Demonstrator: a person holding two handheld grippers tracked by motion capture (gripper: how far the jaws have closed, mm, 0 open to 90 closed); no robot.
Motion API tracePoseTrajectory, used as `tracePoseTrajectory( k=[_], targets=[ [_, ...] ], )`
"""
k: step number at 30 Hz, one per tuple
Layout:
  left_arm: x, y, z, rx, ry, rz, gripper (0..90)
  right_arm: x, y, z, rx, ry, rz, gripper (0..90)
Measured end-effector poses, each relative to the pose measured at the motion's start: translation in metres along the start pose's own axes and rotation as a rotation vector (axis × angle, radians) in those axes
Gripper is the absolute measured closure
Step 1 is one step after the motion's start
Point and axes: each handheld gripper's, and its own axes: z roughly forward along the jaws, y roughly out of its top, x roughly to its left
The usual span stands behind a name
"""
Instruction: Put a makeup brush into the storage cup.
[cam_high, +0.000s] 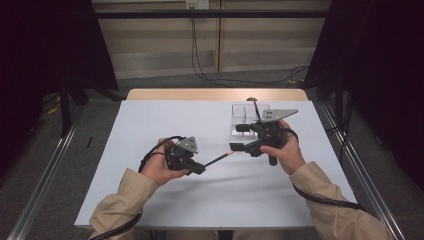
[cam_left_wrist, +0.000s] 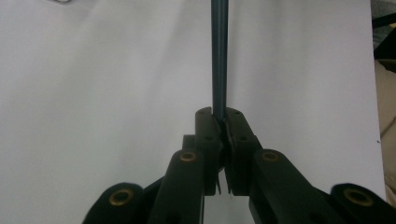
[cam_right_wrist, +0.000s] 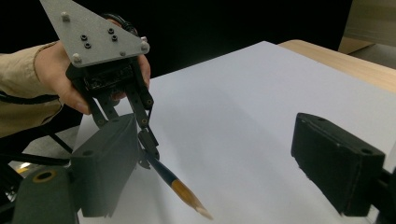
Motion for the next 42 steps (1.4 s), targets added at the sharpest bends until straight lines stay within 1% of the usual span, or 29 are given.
tracePoseTrajectory(
  k=[3,4,5,6,10,13,14,17,20,26,28,29,32,35,36,37,39,40,41,42],
  targets=[
    [0.0,-0.001,0.0,-0.022,0.004,-0.01,85.9,0.0,0.0,0.0,0.003,0.002,0.003,14.7],
    [0.0,-0.002,0.0,-0.035,0.007,-0.015,85.8,0.0,0.0,0.0,0.001,0.0,0.003,14.7],
    [-0.001,-0.003,0.0,-0.047,0.0,-0.02,85.9,0.0,-0.001,0.0,-0.001,-0.001,0.002,14.7],
    [-0.001,-0.004,0.0,-0.067,-0.001,-0.031,85.8,0.0,-0.001,0.0,-0.002,0.001,0.003,14.7],
    [-0.003,-0.007,0.0,-0.133,-0.006,-0.048,85.9,0.001,-0.001,0.001,-0.011,0.001,0.004,14.6],
    [-0.003,-0.008,0.001,-0.156,-0.001,-0.059,85.9,0.001,-0.001,0.002,-0.008,0.004,0.006,14.4],
    [-0.003,-0.009,0.002,-0.178,-0.004,-0.07,85.9,0.001,-0.002,0.002,-0.009,0.003,0.008,14.4],
    [-0.003,-0.01,0.004,-0.199,-0.002,-0.081,85.9,0.001,-0.002,0.003,-0.002,0.004,0.007,14.1],
    [-0.002,-0.01,0.006,-0.24,-0.005,-0.097,85.9,0.001,-0.001,0.003,0.002,0.001,0.004,14.1],
    [-0.002,-0.008,0.01,-0.3,-0.006,-0.1,85.9,0.001,0.001,0.003,-0.008,0.002,0.002,14.2],
    [-0.002,-0.008,0.011,-0.326,-0.016,-0.111,85.9,0.001,0.001,0.004,-0.008,0.005,0.004,14.4],
    [-0.001,-0.007,0.011,-0.335,-0.013,-0.112,85.9,0.001,0.001,0.004,-0.007,0.003,0.005,14.4],
    [-0.001,-0.006,0.012,-0.359,-0.027,-0.125,85.9,0.001,0.001,0.004,-0.011,0.004,0.006,15.2],
    [-0.001,-0.005,0.013,-0.375,-0.023,-0.129,85.9,0.001,0.001,0.004,-0.01,0.006,0.003,17.3],
    [-0.001,-0.005,0.013,-0.38,-0.029,-0.131,85.9,0.001,0.001,0.004,-0.011,0.01,0.006,18.2],
    [-0.001,-0.005,0.013,-0.383,-0.023,-0.13,85.9,0.001,0.001,0.004,-0.009,0.01,0.008,20.2],
    [-0.001,-0.005,0.014,-0.39,-0.027,-0.135,85.9,0.001,0.001,0.004,-0.01,0.014,0.007,23.9],
    [-0.001,-0.005,0.014,-0.393,-0.023,-0.134,85.9,0.002,0.001,0.004,-0.005,0.015,0.007,26.3],
    [0.0,-0.005,0.015,-0.398,-0.027,-0.141,85.9,0.002,0.001,0.004,-0.003,0.017,0.004,31.3],
    [0.0,-0.005,0.015,-0.397,-0.026,-0.142,85.9,0.002,0.001,0.004,-0.004,0.022,0.003,34.2]
  ],
)
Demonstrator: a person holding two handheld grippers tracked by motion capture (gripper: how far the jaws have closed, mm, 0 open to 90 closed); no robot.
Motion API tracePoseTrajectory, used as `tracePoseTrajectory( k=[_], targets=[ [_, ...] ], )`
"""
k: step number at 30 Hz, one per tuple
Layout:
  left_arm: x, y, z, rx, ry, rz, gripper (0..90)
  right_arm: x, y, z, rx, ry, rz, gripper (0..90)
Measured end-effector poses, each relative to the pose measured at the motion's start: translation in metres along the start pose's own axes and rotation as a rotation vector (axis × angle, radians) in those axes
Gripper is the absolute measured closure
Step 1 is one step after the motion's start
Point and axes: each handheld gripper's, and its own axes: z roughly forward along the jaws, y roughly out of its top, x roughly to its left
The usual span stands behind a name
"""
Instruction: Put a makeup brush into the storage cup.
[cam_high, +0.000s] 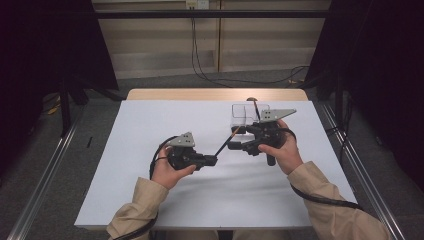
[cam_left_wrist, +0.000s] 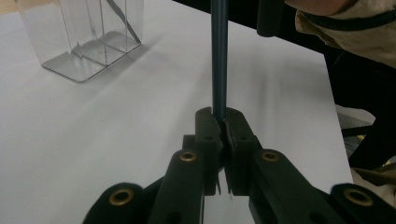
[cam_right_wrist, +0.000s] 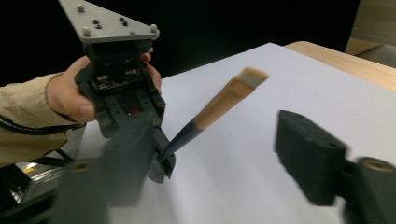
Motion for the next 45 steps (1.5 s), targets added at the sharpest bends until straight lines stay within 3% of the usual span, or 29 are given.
tracePoseTrajectory(
  k=[11,18,24,30,45],
  targets=[
    [0.002,0.001,0.0,-0.04,0.01,-0.013,85.9,0.001,0.001,0.002,-0.006,0.03,0.004,63.4],
    [0.001,0.004,0.004,-0.056,0.0,-0.02,85.9,0.001,0.002,0.003,-0.014,0.049,0.018,75.2],
    [0.002,0.004,0.007,-0.053,0.012,-0.02,85.8,0.001,0.002,0.002,-0.021,0.053,0.046,77.6],
    [0.002,0.003,0.013,-0.054,-0.002,-0.037,85.8,-0.001,0.001,0.004,-0.03,0.058,0.076,78.7],
    [0.0,0.005,0.03,-0.038,-0.018,-0.037,85.4,0.001,0.002,0.008,-0.042,0.084,0.106,83.6]
  ],
)
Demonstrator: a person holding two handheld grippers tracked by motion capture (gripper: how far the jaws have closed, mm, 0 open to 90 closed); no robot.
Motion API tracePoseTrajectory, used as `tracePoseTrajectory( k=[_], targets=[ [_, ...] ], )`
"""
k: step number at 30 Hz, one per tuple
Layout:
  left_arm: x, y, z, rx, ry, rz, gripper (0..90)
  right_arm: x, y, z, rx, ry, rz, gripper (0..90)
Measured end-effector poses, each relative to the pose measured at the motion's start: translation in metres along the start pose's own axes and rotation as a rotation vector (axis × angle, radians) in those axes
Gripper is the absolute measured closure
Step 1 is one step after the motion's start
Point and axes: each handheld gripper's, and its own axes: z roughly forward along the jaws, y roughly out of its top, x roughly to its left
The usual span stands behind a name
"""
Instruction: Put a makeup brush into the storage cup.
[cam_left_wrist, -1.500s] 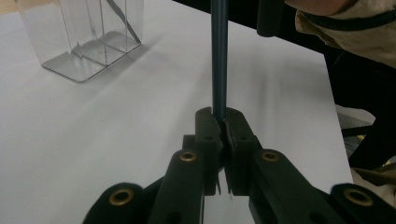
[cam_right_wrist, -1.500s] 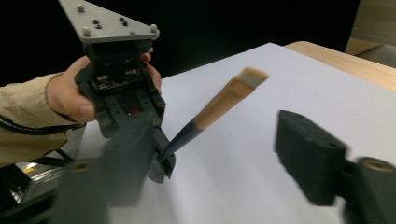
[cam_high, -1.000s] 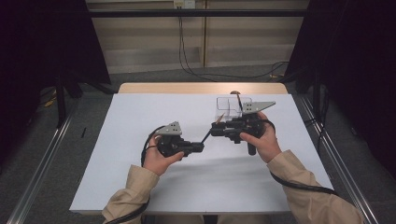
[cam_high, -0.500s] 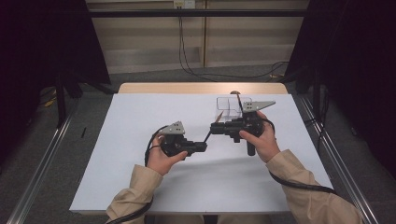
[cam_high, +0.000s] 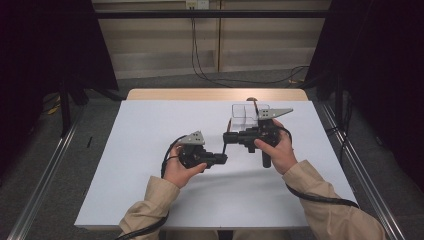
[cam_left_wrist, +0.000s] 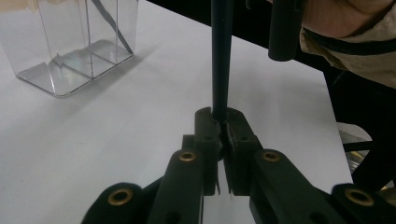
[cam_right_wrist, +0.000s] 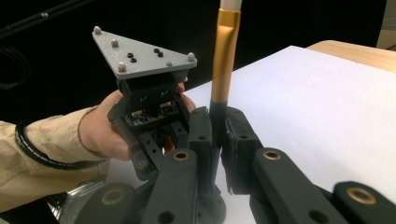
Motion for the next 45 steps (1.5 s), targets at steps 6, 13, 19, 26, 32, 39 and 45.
tracePoseTrajectory(
  k=[6,13,19,26,32,39,45],
  targets=[
    [0.0,0.0,0.005,-0.015,-0.011,-0.007,84.8,-0.001,-0.001,0.001,-0.011,0.001,0.004,83.8],
    [0.0,0.001,0.006,-0.018,-0.016,-0.006,84.5,0.0,0.0,0.002,-0.017,0.001,0.008,83.9],
    [-0.001,0.0,0.007,-0.03,-0.03,-0.011,83.0,0.001,0.0,0.003,-0.015,0.009,0.006,83.9],
    [0.0,0.0,0.004,-0.068,-0.038,-0.033,73.3,0.002,0.002,0.002,-0.015,0.015,-0.007,83.9],
    [0.002,0.0,-0.004,-0.115,-0.04,-0.031,58.9,0.001,0.003,-0.002,-0.023,0.006,-0.012,84.0],
    [0.003,0.0,-0.015,-0.169,-0.022,-0.027,38.0,0.002,0.005,-0.005,-0.035,0.003,-0.018,84.0],
    [0.004,0.0,-0.024,-0.179,-0.008,-0.031,31.6,0.001,0.005,-0.006,-0.035,-0.001,-0.022,84.0]
  ],
)
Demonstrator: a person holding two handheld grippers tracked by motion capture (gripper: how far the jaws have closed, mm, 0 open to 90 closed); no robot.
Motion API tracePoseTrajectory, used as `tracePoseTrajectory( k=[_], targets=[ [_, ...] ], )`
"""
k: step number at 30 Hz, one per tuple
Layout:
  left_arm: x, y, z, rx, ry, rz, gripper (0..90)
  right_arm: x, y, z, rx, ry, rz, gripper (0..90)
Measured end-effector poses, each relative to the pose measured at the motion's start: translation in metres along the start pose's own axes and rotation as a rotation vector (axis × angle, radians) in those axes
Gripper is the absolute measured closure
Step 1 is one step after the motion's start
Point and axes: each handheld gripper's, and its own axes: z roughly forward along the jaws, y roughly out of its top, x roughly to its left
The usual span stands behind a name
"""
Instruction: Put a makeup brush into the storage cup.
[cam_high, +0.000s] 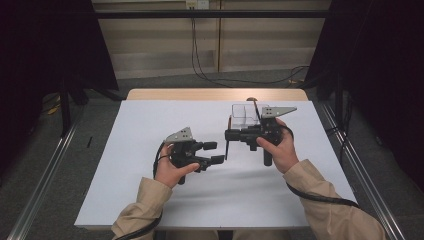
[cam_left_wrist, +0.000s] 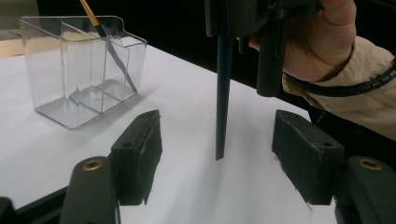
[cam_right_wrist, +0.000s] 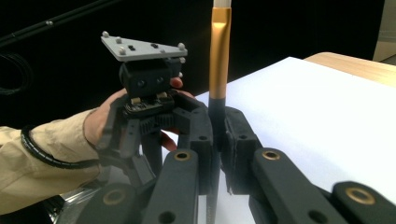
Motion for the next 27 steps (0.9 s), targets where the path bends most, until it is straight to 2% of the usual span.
tracePoseTrajectory(
  k=[2,5,9,14,22,27],
  targets=[
    [0.0,0.0,-0.002,0.004,0.006,-0.016,28.1,0.0,0.0,0.0,0.0,-0.001,0.001,83.9],
    [0.001,0.0,-0.005,-0.005,0.023,-0.018,22.6,0.0,0.0,-0.001,0.0,-0.002,-0.001,84.0],
    [0.0,0.001,-0.011,-0.028,0.045,0.004,16.8,0.0,0.0,-0.002,0.002,-0.001,-0.003,83.9],
    [-0.002,0.003,-0.016,-0.029,0.059,0.017,9.7,0.0,0.0,-0.003,-0.002,-0.004,-0.006,84.0],
    [-0.002,0.002,-0.025,-0.026,0.09,0.028,3.9,0.0,-0.001,-0.005,0.0,-0.011,-0.013,83.9],
    [-0.002,0.002,-0.031,-0.023,0.107,0.051,0.4,0.0,0.0,-0.006,-0.001,-0.014,-0.019,84.0]
  ],
)
